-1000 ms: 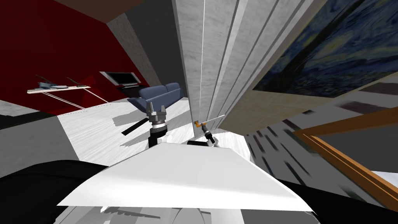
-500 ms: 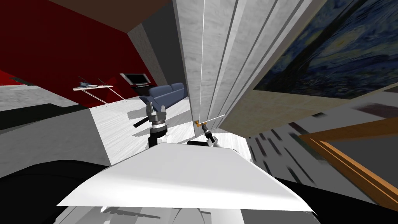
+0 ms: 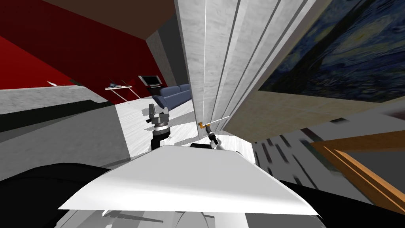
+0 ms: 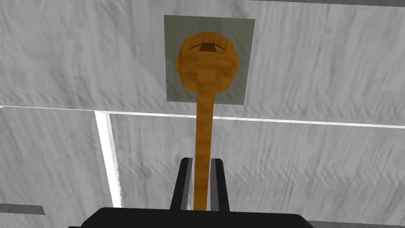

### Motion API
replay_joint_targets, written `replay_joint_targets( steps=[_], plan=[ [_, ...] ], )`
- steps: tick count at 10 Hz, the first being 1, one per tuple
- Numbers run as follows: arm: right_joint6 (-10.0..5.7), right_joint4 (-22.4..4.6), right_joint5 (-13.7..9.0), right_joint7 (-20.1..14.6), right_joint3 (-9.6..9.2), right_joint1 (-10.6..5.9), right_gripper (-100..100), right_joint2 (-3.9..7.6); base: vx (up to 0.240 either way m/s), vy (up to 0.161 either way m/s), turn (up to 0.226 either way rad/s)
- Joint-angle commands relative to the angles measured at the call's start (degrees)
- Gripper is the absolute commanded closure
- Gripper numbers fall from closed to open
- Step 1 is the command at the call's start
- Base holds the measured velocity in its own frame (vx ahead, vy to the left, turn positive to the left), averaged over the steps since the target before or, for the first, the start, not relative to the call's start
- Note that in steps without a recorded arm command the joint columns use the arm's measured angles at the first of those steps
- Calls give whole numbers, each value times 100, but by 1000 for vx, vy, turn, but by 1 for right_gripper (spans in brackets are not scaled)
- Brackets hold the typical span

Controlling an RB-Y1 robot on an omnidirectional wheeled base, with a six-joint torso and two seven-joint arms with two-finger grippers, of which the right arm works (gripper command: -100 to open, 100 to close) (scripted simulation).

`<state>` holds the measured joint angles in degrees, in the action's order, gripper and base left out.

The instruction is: Push the door open

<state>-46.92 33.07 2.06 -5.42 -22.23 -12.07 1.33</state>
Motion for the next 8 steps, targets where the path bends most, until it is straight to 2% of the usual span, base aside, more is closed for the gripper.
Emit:
replay_joint_targets(
  steps=[1,2,3,5,6,7,8],
  plan=[
    [-59,-167,47,-8,17,-63,100,-127,-152,-137,128],
    [-74,-218,69,-12,62,-94,100,-187,-179,-134,240],
    [-74,-218,69,-12,62,-94,100,-187,-128,-93,67],
    [-93,-284,97,-18,119,-133,100,-279,-143,-130,108],
    [-83,-257,61,-33,163,-169,100,-183,-64,-70,20],
    [-77,-254,107,-99,73,-164,100,-51,-58,-100,71],
    [-86,-251,137,-140,10,-164,100,1,-109,-174,91]
  ],
)
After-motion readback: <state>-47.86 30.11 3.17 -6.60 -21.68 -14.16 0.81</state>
